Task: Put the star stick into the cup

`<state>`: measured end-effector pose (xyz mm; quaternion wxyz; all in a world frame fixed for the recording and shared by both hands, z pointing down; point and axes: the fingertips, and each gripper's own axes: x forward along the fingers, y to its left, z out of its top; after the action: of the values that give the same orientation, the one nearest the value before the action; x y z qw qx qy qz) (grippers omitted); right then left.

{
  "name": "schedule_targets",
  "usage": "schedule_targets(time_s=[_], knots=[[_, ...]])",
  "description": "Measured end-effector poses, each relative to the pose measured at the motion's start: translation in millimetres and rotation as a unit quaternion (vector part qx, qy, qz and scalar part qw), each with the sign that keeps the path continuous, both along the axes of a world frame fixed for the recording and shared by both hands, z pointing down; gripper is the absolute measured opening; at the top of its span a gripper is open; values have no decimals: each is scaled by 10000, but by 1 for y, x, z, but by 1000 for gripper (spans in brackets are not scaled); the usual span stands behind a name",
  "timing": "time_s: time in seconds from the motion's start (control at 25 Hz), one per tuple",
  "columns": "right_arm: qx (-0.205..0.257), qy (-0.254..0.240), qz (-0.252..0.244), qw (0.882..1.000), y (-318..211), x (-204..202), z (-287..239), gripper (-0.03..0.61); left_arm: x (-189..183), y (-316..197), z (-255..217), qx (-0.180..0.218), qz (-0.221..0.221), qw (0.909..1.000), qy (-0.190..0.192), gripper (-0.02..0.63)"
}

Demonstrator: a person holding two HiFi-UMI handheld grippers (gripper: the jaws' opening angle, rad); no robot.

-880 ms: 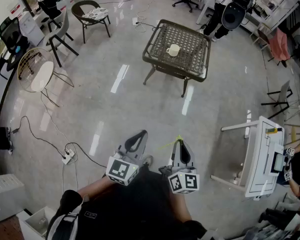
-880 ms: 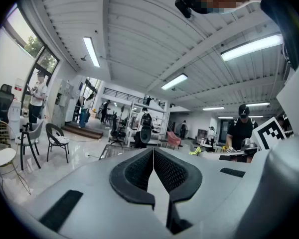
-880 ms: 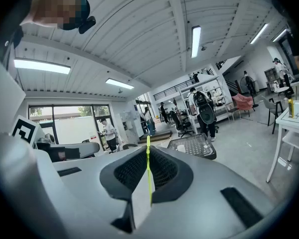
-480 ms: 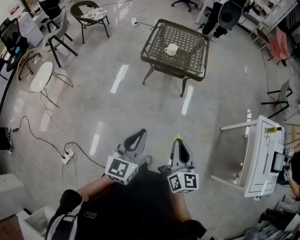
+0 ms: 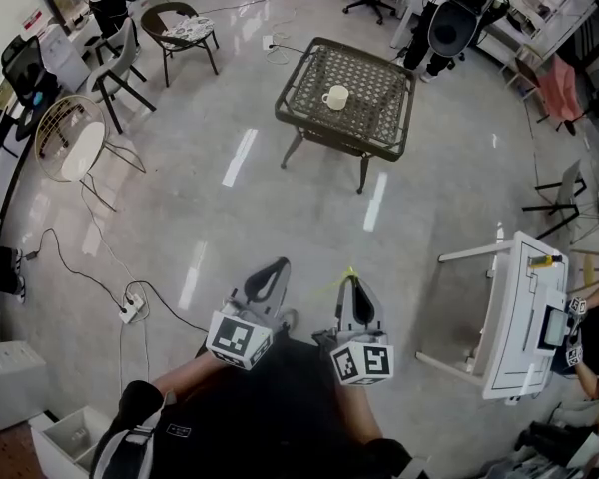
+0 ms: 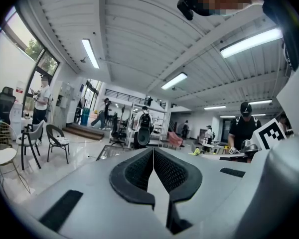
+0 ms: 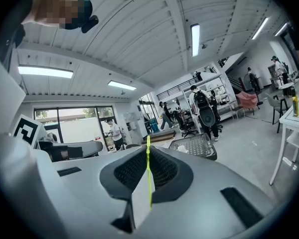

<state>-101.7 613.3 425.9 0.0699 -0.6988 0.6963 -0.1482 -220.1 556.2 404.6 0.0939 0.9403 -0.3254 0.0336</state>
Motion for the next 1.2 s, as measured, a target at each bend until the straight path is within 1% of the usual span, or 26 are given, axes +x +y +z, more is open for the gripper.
schedule_targets(time_s=[0.16,0.36,0.6,0.8,0.96,1.2], knots=[[73,25,-112,9999,0,9,3,20,10,6,6,-19,-51,10000,-5,18],[74,-59,-95,9999,-4,24,9,20,20,1,14,-113,-119,9998,-71,18],[47,-88,-39,9999,-36,44,11,20,42,-27,24,-206,7,9997,-117,18],[54,-13,70,10000,-81,65,10,20,66,-76,28,-221,97,9997,-39,18],[1,-1,72,10000,-132,78,10,20,81,-129,24,-184,97,9998,35,18],[-31,91,-12,10000,-215,86,6,20,87,-211,23,-233,28,9997,114,18]])
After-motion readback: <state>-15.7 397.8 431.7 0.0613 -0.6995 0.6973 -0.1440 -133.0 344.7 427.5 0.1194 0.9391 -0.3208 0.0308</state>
